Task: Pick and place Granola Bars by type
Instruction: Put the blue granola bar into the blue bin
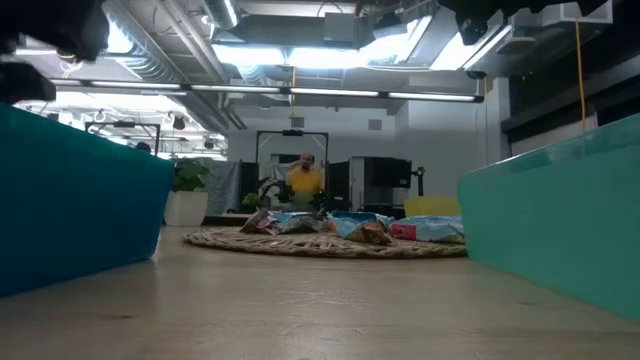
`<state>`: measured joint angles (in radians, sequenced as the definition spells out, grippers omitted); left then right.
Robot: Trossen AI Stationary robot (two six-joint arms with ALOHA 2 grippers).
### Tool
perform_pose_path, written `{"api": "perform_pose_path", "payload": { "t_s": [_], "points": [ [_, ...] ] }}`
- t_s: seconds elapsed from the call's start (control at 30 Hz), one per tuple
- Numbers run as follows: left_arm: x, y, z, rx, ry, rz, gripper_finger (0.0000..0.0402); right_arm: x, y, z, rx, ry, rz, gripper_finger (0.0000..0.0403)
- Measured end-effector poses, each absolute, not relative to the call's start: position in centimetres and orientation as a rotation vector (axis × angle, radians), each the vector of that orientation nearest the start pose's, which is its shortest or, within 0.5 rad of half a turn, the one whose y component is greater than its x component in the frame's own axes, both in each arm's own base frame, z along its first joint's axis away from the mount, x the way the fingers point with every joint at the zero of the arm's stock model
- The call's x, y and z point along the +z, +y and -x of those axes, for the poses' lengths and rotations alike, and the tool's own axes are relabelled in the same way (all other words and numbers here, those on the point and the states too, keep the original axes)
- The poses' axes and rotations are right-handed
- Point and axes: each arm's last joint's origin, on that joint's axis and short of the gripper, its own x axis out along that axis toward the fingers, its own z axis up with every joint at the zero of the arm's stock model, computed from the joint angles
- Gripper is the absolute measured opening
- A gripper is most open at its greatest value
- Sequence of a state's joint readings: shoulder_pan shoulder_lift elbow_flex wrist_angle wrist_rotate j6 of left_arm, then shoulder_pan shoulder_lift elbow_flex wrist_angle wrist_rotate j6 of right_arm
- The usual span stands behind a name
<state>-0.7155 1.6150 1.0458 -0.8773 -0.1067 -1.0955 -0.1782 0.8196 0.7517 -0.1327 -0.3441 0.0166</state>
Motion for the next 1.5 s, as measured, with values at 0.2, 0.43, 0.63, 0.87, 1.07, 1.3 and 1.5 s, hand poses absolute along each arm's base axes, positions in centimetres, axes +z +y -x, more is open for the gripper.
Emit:
{"api": "perform_pose_path", "payload": {
  "t_s": [0.2,0.43,0.63,0.87,1.07,1.3,1.5],
  "points": [
    [22.1,-17.3,-20.7,0.259,1.260,0.405,0.0200,32.1,-2.1,-18.0,0.208,0.196,-0.073,0.0117],
    [25.4,-15.9,-19.4,0.262,1.115,0.499,0.0197,32.1,-2.1,-18.0,0.217,0.196,-0.074,0.0117],
    [27.2,-14.8,-18.4,0.260,1.030,0.518,0.0196,32.1,-2.1,-18.0,0.217,0.195,-0.071,0.0117],
    [28.9,-13.6,-17.3,0.250,0.925,0.512,0.0196,32.1,-2.1,-18.0,0.218,0.192,-0.054,0.0117],
    [30.2,-12.6,-16.3,0.231,0.878,0.540,0.0196,32.1,-2.1,-18.0,0.219,0.189,-0.048,0.0117],
    [31.6,-11.3,-14.8,0.206,0.822,0.565,0.0196,32.1,-2.1,-18.0,0.219,0.189,-0.045,0.0117],
    [32.5,-9.7,-13.6,0.209,0.795,0.570,0.0196,32.1,-2.1,-18.0,0.220,0.189,-0.037,0.0117]
  ]
}}
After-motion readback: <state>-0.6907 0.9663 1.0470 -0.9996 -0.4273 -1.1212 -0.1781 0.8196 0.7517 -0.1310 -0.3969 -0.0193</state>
